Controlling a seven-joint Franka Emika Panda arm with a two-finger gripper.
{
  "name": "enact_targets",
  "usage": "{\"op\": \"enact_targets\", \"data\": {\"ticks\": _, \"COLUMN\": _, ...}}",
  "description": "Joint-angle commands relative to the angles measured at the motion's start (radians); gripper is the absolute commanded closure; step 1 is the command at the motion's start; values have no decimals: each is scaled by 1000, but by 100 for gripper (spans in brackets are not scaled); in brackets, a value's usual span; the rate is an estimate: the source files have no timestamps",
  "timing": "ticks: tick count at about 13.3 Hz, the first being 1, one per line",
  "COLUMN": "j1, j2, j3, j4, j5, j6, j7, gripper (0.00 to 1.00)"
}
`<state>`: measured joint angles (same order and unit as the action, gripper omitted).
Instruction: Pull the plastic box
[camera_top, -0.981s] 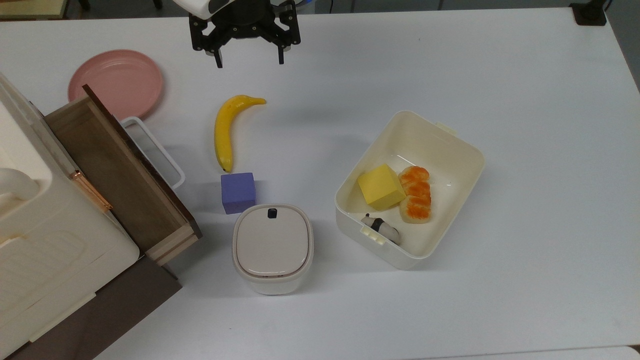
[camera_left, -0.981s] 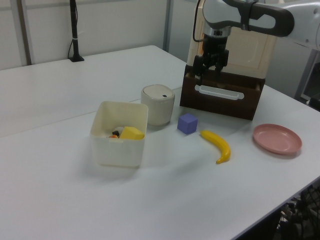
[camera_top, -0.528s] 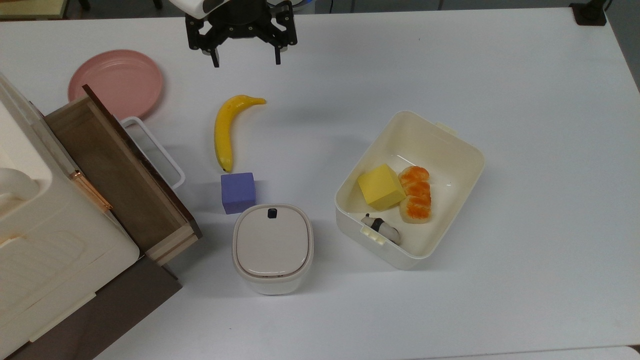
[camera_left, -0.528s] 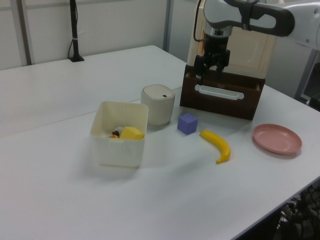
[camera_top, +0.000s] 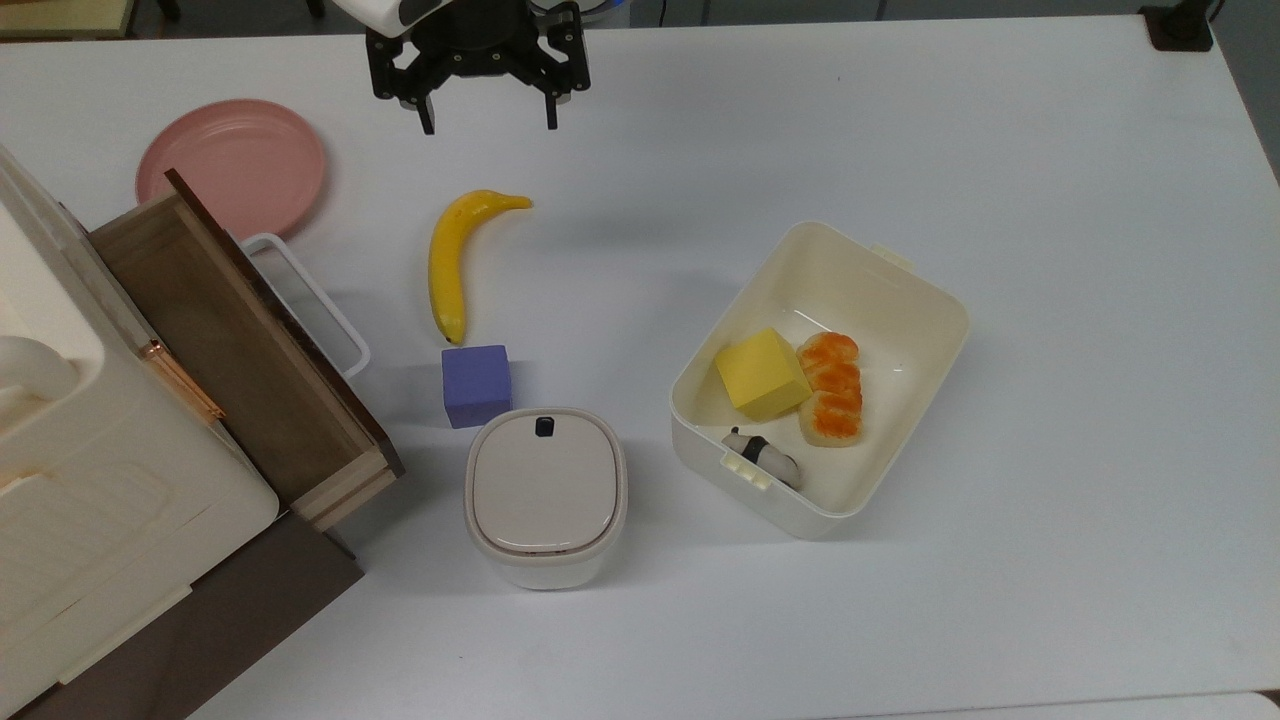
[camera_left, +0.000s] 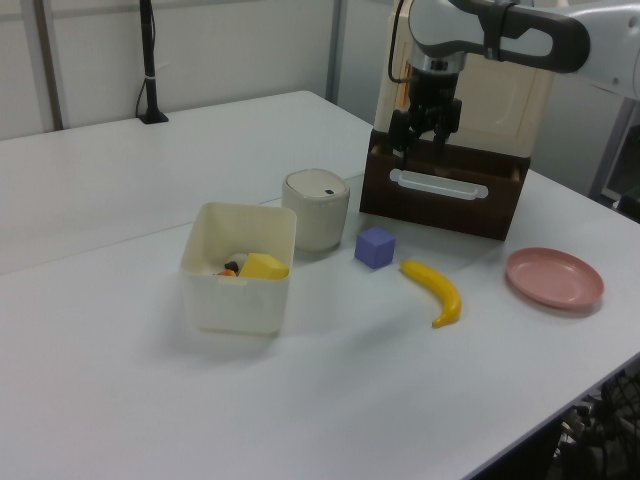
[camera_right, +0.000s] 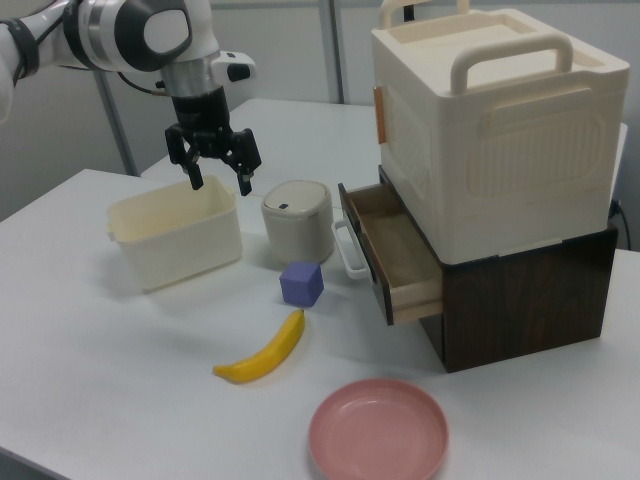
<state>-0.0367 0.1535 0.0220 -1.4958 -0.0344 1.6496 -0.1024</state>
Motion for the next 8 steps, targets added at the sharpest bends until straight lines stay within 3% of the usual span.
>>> {"op": "enact_targets", "data": {"ticks": 1, "j1": 0, "j2": -28, "j3": -5, "j4": -18, "j5": 5, "j6": 19, "j7": 17, "gripper": 0}}
{"op": "enact_targets", "data": {"ticks": 8, "j1": 0, "j2": -43, "j3": -7, "j4": -20, "j5": 5, "j6": 10, "j7": 17, "gripper": 0}}
